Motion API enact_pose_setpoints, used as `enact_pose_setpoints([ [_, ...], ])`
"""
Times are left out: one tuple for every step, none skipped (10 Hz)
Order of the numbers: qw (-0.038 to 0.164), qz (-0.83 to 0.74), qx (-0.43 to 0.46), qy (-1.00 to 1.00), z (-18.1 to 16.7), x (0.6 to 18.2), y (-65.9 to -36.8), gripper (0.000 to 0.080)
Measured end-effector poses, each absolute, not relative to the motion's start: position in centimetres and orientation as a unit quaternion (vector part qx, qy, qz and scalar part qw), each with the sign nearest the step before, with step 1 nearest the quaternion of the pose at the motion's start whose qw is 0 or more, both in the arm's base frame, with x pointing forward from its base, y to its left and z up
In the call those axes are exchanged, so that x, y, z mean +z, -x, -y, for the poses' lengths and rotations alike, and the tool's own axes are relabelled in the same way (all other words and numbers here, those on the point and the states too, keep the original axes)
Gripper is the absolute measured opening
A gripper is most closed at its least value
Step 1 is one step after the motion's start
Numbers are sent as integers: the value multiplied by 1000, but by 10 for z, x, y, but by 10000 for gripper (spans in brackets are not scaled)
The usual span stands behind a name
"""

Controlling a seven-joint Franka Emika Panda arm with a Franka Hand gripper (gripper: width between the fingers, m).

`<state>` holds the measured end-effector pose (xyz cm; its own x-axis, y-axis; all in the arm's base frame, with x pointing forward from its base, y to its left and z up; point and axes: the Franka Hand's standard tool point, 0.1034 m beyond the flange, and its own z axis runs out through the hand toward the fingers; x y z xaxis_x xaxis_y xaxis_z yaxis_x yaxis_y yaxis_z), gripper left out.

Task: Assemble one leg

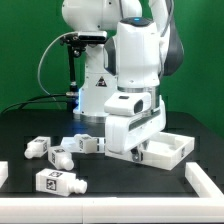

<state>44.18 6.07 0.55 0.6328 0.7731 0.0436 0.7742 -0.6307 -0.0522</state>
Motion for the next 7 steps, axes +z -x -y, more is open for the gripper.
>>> enact_pose_setpoints([
  [30,402,-5,915,-56,19,-446,51],
  [25,372,-5,928,-49,36,-452,51],
  [23,328,2,944,-47,53,-456,51],
  [22,290,16,957,-44,69,-462,51],
  [22,247,33,968,-43,85,-469,51],
  [19,243,22,970,-42,89,-476,51],
  [21,243,27,969,-43,84,-471,51],
])
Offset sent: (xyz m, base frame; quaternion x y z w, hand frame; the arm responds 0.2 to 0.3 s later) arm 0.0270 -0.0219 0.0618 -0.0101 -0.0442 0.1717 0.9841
